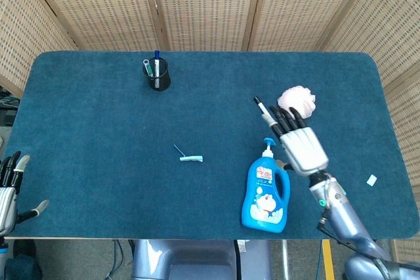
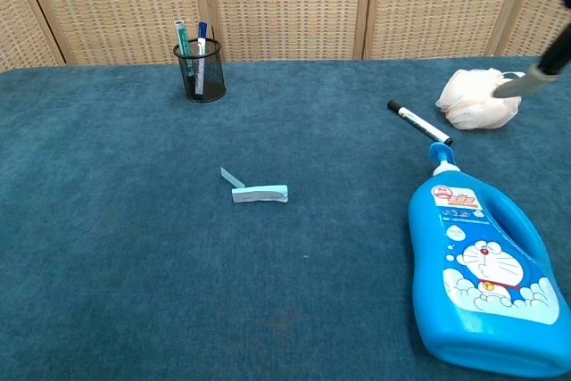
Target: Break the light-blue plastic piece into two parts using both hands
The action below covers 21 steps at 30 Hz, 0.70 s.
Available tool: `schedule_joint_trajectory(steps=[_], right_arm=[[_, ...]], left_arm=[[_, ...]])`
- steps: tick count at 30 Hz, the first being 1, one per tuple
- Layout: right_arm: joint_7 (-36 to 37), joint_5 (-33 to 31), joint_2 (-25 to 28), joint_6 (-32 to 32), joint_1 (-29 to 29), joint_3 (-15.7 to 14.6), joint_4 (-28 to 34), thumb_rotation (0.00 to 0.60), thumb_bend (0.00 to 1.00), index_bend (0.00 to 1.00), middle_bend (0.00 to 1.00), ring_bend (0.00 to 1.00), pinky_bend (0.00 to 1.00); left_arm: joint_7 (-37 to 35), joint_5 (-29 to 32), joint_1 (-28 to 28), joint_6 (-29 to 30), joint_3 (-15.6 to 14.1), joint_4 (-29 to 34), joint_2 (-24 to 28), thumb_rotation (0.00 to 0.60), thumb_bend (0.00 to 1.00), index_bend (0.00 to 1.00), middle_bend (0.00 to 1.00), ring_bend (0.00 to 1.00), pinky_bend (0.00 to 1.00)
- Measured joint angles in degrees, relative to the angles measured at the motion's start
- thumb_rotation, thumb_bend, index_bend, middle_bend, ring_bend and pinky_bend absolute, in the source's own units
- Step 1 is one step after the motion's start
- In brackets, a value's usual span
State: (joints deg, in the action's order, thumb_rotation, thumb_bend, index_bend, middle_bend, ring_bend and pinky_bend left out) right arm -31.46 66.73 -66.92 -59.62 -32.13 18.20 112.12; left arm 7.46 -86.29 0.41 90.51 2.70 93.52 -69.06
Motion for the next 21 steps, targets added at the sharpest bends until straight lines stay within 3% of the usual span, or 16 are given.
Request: schedule_joint_trajectory(steps=[11,15,18,21], right_arm=[[-14.7,-28.6,-19.8,4.5,-20.3,0.8,-11.2,0.6,0.0,0.21,0.0,0.0,0.0],[-16.8,-33.0,-25.7,4.5,-24.5,0.5,-17.0,0.6,0.02,0.28,0.0,0.0,0.0],[-17.8,-34.9,-29.4,4.5,-26.7,0.0,-21.4,0.6,0.15,0.35,0.0,0.0,0.0],[-18.2,-36.0,-33.1,4.6,-28.8,-0.4,-25.5,0.6,0.21,0.38,0.0,0.0,0.0]], left_arm=[[0.3,1.6,-0.5,-1.0,0.6,-0.6,-0.5,0.6,0.0,0.0,0.0,0.0,0.0],[0.4,2.1,-0.7,-1.5,0.7,-0.6,-0.6,0.6,0.0,0.0,0.0,0.0,0.0],[0.2,2.4,-0.8,-1.6,0.8,-0.7,-0.6,0.6,0.0,0.0,0.0,0.0,0.0],[0.0,2.8,-0.9,-1.8,0.9,-0.7,-0.5,0.6,0.0,0.0,0.0,0.0,0.0]])
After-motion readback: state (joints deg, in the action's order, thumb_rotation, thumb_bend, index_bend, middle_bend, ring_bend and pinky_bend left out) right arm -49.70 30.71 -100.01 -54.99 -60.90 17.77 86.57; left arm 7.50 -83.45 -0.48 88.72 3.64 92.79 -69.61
